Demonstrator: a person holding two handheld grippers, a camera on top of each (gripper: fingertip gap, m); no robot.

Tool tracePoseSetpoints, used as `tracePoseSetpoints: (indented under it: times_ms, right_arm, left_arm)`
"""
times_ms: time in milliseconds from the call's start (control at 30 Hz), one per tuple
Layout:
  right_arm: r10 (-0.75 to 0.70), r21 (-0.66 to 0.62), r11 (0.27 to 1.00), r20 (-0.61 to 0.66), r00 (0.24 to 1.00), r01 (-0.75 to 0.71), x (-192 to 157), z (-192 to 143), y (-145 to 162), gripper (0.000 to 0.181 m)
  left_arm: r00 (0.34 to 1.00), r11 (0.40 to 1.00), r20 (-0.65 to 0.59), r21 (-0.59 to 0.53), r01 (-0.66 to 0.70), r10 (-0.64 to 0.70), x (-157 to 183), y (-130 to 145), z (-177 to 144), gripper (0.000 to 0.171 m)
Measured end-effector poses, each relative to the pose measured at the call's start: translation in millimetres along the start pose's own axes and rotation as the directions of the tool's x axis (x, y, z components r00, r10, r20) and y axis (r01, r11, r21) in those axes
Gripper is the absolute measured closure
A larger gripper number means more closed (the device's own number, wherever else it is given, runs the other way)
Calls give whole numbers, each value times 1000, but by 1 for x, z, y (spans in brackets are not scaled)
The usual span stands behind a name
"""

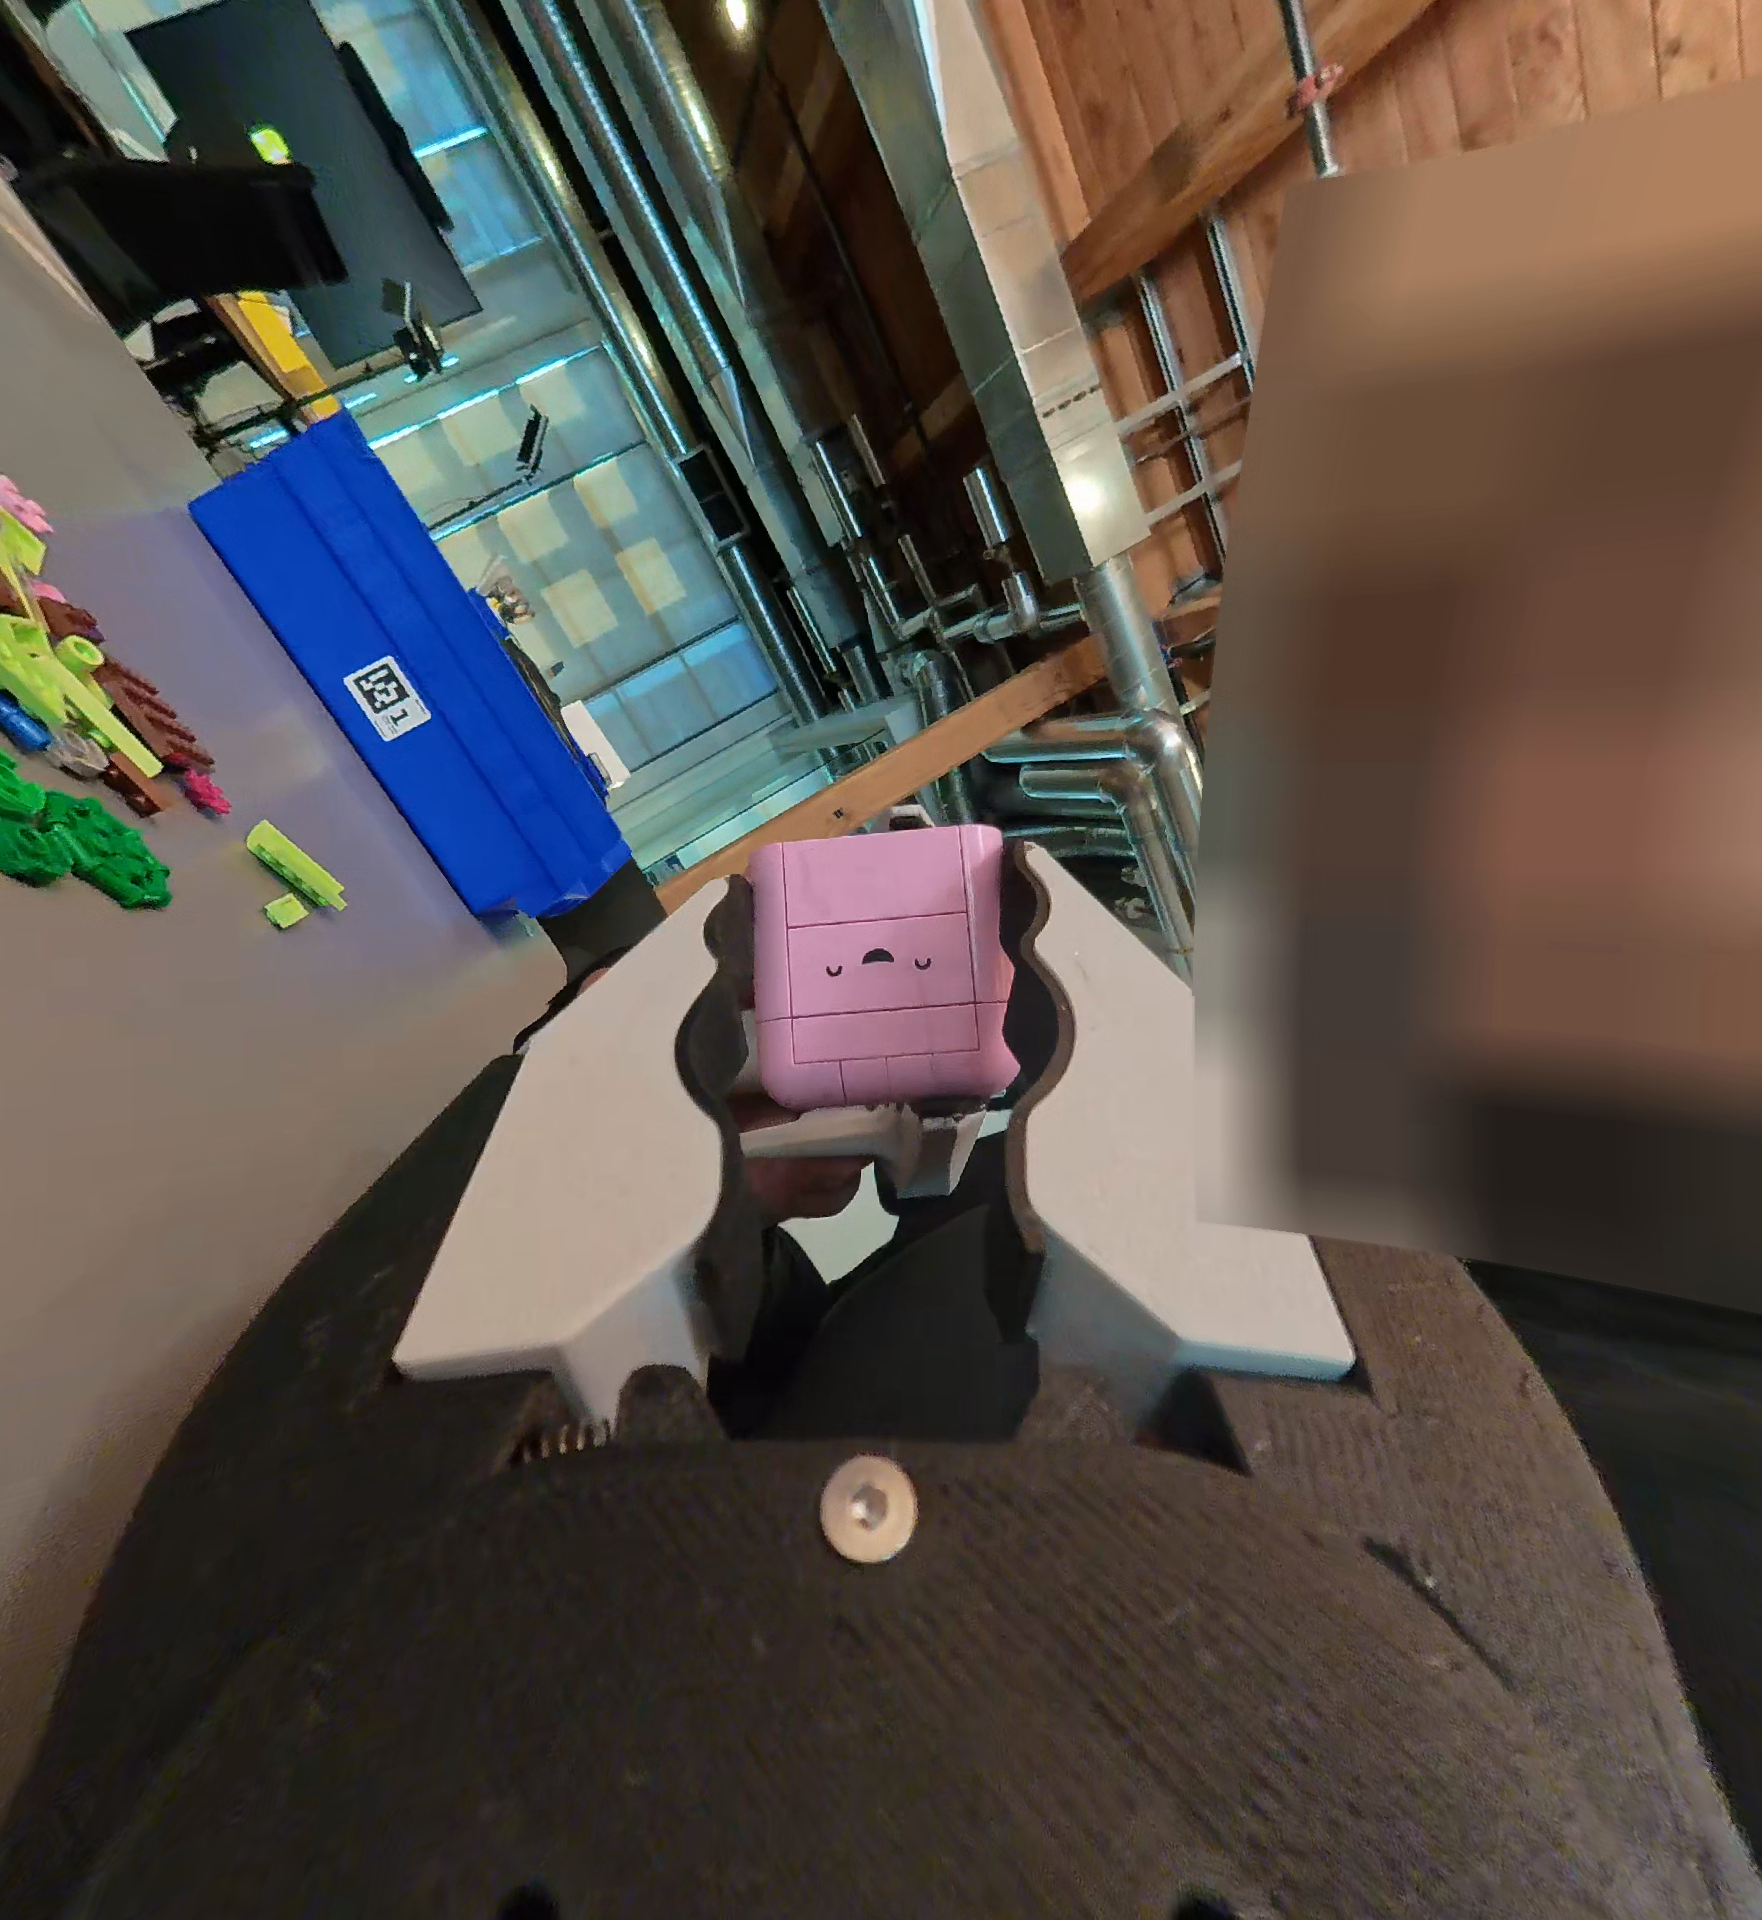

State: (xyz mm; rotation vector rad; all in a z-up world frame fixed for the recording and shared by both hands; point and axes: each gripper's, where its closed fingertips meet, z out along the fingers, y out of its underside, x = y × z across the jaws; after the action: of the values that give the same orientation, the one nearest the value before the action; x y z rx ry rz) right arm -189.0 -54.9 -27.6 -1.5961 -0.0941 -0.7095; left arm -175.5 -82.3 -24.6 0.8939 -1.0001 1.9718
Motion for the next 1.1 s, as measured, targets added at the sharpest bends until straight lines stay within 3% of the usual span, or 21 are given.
tracePoseSetpoints:
  times_ms: [267, 633, 867, 1100]
  right_arm:
    - [-59, 22, 998, -51, 997, 60, 3, 1, -3, 133]
    - [-76, 4, 997, -90, 993, 77, 9, -3, 4, 133]
    - [-47, 12, 999, -63, 997, 48, 8, -9, 6, 133]
    - [-19, 10, 1000, -47, 999, 20, 6, -16, 4, 134]
  left_arm:
    - [999, 999, 39, 35, 18, -19, -8, 1, 2, 121]
    - [984, 994, 157, 57, -98, 88, -16, -1, 7, 123]
    - [948, 974, 224, -36, -225, 227, -17, 5, 11, 123]
    - [963, 981, 183, -48, -190, 196, -15, 11, 14, 124]
